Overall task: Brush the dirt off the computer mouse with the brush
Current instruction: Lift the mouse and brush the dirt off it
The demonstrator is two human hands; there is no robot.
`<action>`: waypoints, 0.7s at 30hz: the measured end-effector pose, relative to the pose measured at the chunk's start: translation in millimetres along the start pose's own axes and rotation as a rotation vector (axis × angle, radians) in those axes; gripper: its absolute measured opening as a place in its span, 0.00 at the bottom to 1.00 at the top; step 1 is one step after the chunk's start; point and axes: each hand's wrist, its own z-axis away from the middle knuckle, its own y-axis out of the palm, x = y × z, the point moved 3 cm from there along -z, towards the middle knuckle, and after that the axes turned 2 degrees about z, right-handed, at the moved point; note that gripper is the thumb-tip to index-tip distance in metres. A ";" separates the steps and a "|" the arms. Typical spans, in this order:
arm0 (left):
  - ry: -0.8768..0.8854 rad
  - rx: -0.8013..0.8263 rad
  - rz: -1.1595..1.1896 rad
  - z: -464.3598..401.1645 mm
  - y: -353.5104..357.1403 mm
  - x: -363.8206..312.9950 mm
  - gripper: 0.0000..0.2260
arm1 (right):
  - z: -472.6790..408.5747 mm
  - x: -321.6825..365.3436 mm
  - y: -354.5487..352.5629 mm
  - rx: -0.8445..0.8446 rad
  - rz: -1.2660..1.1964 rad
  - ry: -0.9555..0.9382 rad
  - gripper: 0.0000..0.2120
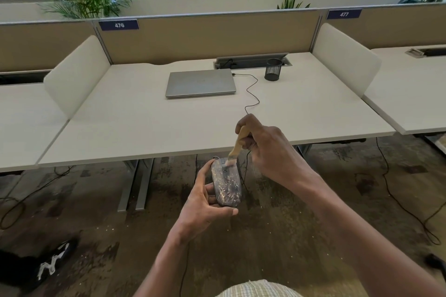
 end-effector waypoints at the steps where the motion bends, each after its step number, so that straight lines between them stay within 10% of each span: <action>1: 0.004 0.002 0.006 -0.2 1.0 -0.5 0.54 | -1.1 0.0 -0.8 -0.013 0.003 -0.005 0.18; 21: 0.015 -0.002 0.078 -1.0 -1.0 0.7 0.54 | 5.7 -12.3 -9.3 -0.129 -0.123 0.104 0.14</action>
